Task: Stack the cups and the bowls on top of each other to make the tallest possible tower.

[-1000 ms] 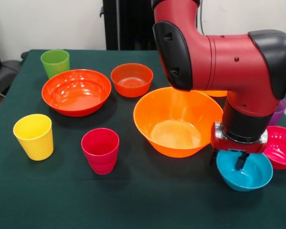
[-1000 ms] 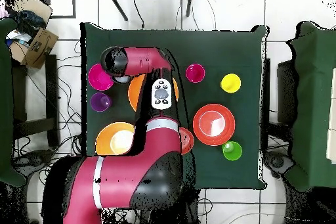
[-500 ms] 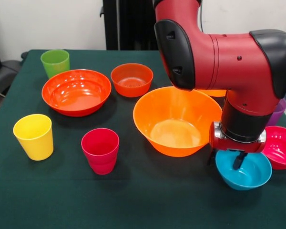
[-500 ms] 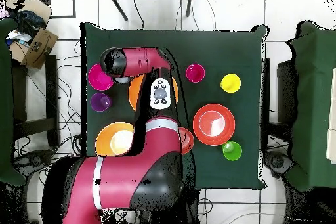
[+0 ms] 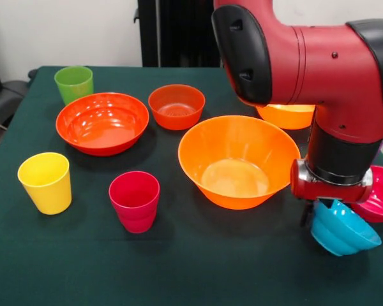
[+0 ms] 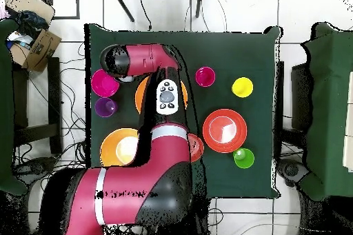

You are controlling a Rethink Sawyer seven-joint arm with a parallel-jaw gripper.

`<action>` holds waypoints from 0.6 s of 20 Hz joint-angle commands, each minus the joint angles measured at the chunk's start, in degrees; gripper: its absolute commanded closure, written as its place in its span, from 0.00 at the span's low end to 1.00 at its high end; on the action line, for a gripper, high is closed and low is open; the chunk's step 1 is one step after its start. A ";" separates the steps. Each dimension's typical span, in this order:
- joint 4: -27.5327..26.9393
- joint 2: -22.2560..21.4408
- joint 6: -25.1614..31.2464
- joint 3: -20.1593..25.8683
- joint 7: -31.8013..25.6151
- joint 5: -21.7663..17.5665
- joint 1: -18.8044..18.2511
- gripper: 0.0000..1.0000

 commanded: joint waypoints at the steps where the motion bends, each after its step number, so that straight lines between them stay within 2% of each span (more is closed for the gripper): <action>1: 6.73 3.27 -3.66 5.13 -11.17 -6.65 -1.64 1.00; 7: 10.51 -1.77 -1.26 6.79 -11.15 -4.41 -2.65 1.00; 8: 12.30 -3.33 -1.51 6.87 -10.71 -4.16 -2.79 1.00; 12: 13.93 -6.74 -0.10 7.01 -8.31 -2.84 -2.82 1.00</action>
